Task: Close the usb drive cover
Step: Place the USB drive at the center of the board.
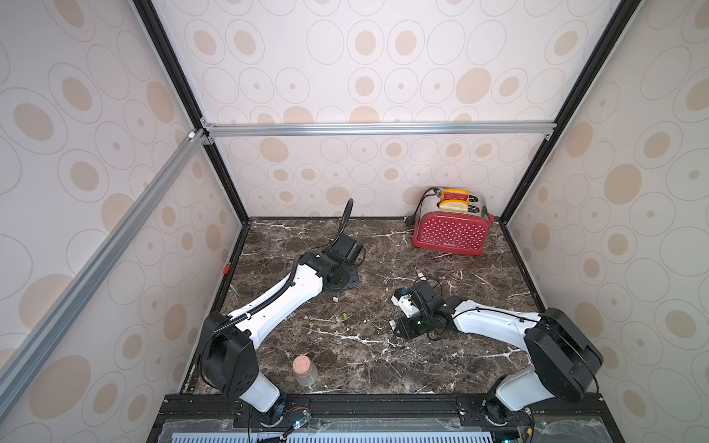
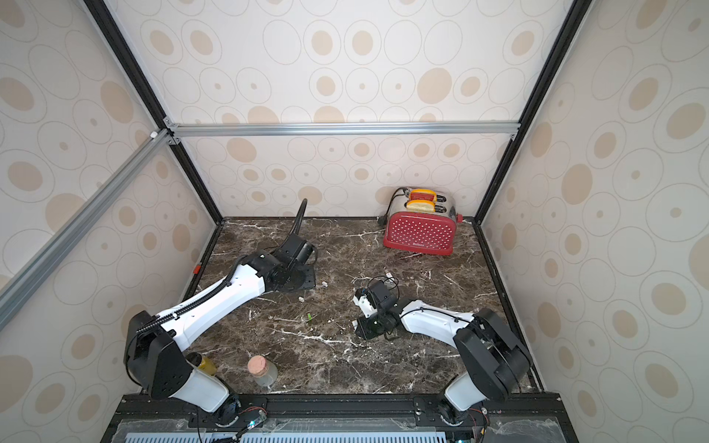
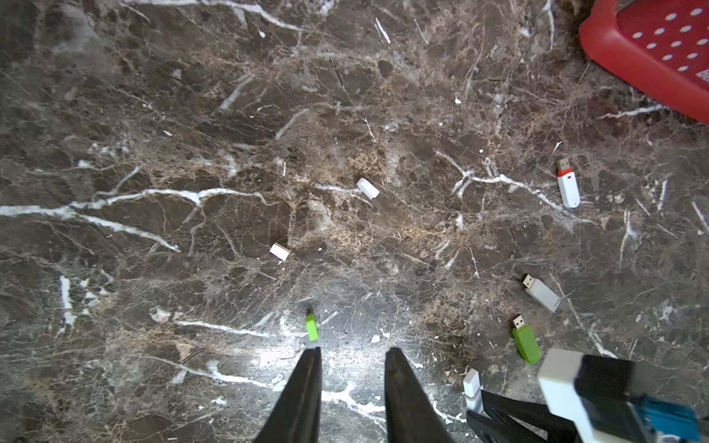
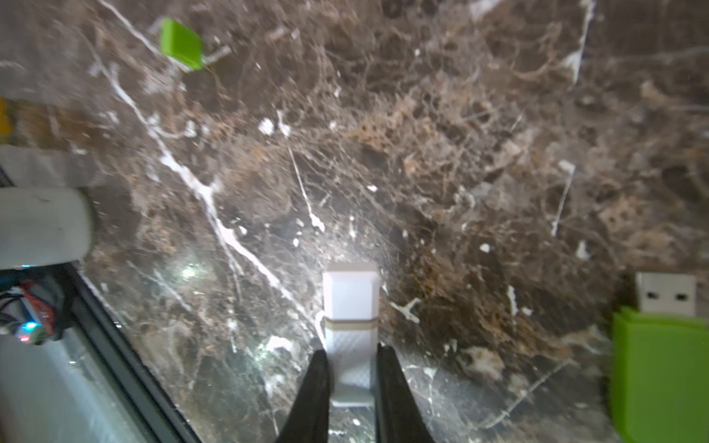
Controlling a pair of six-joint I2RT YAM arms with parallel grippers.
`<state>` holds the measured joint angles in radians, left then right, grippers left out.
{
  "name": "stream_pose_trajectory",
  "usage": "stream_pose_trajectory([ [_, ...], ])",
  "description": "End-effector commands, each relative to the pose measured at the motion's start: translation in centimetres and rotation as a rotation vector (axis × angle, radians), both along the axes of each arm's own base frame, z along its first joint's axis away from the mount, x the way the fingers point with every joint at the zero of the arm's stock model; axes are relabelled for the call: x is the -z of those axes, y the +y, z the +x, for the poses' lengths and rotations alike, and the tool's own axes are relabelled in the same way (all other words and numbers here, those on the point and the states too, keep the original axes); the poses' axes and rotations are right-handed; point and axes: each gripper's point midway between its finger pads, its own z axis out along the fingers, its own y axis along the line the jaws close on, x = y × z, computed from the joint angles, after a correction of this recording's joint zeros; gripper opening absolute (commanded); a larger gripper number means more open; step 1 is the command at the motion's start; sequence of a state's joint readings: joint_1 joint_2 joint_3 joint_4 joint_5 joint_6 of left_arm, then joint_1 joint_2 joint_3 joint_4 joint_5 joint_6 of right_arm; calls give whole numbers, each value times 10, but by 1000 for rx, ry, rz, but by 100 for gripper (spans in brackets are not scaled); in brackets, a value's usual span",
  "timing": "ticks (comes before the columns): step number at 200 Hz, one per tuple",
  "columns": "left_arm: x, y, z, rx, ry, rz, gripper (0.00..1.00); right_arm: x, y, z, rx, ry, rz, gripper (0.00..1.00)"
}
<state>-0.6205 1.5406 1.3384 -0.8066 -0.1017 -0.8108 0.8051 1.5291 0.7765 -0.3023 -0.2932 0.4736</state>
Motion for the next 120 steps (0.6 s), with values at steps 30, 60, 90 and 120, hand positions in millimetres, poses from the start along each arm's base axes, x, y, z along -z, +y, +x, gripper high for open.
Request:
stream_pose_trajectory([
  [30, -2, 26, -16, -34, -4, 54, 31, 20, -23, -7, -9, -38, -231, 0],
  [60, -4, 33, -21, -55, -18, 52, 40, 27, -24, -10, -26, -51, -284, 0],
  [90, -5, 36, -24, -59, -24, 50, 42, 34, -25, -14, -42, -49, -322, 1],
  [120, -3, 39, -26, -64, -22, 57, 50, 36, -26, -15, -50, -53, -341, 11],
])
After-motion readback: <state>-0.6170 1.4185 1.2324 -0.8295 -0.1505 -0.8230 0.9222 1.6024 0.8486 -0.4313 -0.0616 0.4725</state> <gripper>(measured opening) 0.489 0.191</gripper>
